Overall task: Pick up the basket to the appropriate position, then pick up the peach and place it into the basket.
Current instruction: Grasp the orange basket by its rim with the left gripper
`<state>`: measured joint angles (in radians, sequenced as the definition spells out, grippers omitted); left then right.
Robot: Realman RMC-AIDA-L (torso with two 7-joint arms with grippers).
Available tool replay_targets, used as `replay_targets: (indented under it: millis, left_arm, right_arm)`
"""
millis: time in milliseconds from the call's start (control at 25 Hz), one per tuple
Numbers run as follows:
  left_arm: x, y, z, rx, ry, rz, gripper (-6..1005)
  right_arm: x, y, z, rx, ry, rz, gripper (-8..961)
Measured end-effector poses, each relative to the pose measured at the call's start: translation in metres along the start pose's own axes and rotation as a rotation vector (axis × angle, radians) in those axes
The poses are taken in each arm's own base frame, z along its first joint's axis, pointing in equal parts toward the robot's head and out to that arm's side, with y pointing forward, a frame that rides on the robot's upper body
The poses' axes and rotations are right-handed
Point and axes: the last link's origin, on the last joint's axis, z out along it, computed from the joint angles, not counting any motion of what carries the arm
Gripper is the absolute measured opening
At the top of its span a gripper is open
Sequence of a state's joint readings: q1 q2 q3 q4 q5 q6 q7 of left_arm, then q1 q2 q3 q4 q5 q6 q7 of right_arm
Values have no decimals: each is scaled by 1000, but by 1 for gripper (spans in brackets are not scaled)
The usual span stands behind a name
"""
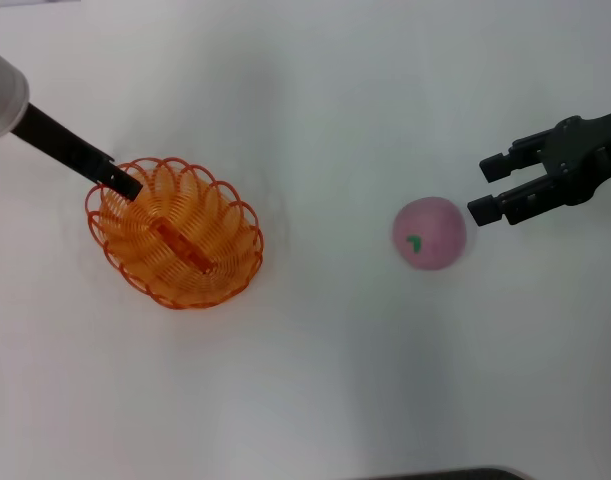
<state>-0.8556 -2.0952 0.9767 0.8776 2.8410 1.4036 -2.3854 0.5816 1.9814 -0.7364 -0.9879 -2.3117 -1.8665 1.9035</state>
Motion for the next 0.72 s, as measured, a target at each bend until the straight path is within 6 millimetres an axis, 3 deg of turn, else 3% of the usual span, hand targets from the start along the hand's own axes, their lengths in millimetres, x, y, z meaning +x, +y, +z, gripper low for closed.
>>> replay_targets:
  millis: [200, 720]
  left_arm:
    - [-2, -1, 11, 20, -13, -10, 849]
    - [-1, 3, 9, -20, -8, -23, 329]
  right_arm:
    - [0, 0, 1, -1, -2, 0, 856]
    - [0, 0, 3, 3, -6, 0, 857]
